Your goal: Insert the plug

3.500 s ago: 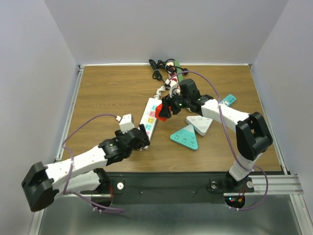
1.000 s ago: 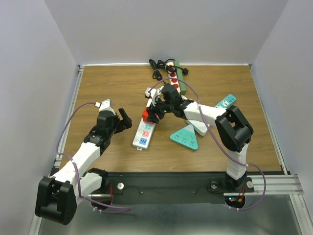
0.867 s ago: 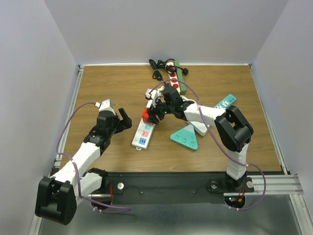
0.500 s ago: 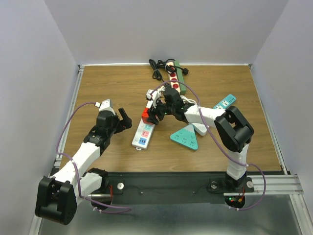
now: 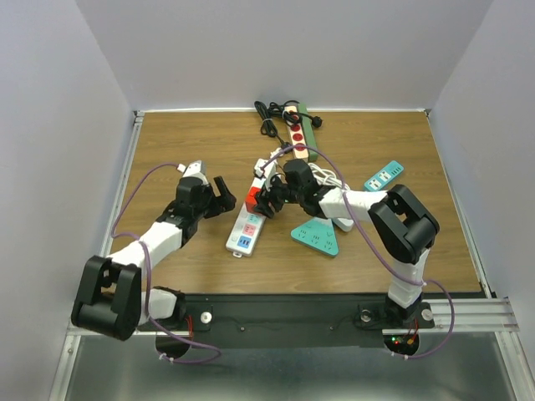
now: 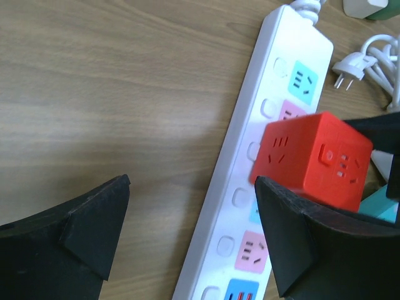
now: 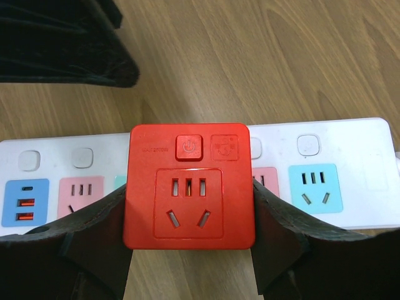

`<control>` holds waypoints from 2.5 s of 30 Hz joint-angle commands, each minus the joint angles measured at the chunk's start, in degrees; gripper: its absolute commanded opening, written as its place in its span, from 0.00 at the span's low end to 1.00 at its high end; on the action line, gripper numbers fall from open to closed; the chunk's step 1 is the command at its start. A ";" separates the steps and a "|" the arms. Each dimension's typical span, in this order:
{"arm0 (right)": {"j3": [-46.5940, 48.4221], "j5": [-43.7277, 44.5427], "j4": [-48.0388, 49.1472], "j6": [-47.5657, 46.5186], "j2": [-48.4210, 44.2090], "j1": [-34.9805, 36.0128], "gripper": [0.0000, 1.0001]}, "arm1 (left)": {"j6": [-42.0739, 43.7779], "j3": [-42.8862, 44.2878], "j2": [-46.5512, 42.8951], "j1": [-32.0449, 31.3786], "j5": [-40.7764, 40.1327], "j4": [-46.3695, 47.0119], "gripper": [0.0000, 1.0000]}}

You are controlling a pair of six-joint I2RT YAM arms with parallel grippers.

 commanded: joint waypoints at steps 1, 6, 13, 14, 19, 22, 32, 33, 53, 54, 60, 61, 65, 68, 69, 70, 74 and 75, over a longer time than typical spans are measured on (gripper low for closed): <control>-5.36 5.64 -11.84 2.05 1.27 0.27 0.00 | 0.26 5.35 3.07 -1.63 2.41 7.91 0.92; -6.33 6.79 -11.93 3.63 2.68 0.27 0.01 | 0.09 7.90 5.19 -2.78 2.59 8.62 0.92; -9.75 7.93 -11.58 6.70 3.11 0.27 0.00 | 0.87 10.63 8.07 -6.64 2.67 9.24 0.92; -9.84 7.84 -11.49 6.97 3.29 0.27 0.01 | 1.05 10.80 8.61 -7.17 2.67 9.32 0.92; -11.25 8.81 -10.79 8.29 3.29 0.36 0.01 | 1.23 10.28 10.54 -9.89 2.15 9.24 0.91; -12.56 9.34 -10.79 9.25 3.20 0.62 0.00 | 1.32 9.93 11.25 -11.48 2.14 9.24 0.87; -15.21 10.65 -10.26 12.77 3.03 2.38 0.00 | 1.84 7.21 13.10 -14.55 0.83 8.36 0.60; -15.21 11.00 -10.26 12.77 3.03 2.55 0.00 | 1.76 6.94 13.18 -14.73 0.65 8.10 0.58; -17.93 20.40 -10.61 22.61 3.91 8.44 0.00 | -5.71 -7.21 9.84 -18.69 -2.95 12.31 0.45; -18.28 20.93 -10.61 23.05 3.82 8.62 0.00 | -5.80 -7.39 9.84 -18.69 -2.95 12.40 0.45; -20.22 22.52 -10.70 27.88 5.66 10.81 0.00 | -6.42 -9.41 10.02 -19.04 -3.57 13.19 0.44; -20.13 22.61 -10.88 28.15 7.14 11.25 0.00 | -6.59 -9.76 10.19 -19.13 -3.57 13.80 0.44; -18.63 22.70 -12.11 28.68 9.00 11.34 0.00 | -7.03 -10.73 11.16 -19.39 -3.39 14.69 0.44; -18.46 25.59 -12.98 29.47 8.39 11.34 0.00 | -7.30 -11.08 11.08 -19.65 -3.39 15.04 0.43; -18.28 25.94 -13.16 29.73 7.95 11.34 0.01 | -6.95 -11.08 10.81 -19.65 -3.48 15.04 0.43; -18.20 26.73 -13.34 30.08 7.51 11.34 0.00 | -6.69 -10.56 9.77 -19.65 -3.92 14.86 0.44; -15.22 29.90 -14.13 30.18 6.98 11.00 0.00 | -4.76 -5.83 6.52 -19.57 -7.77 9.79 0.62; -14.51 30.51 -14.13 29.65 7.59 10.82 0.00 | -4.49 -4.76 6.07 -19.57 -8.40 8.63 0.67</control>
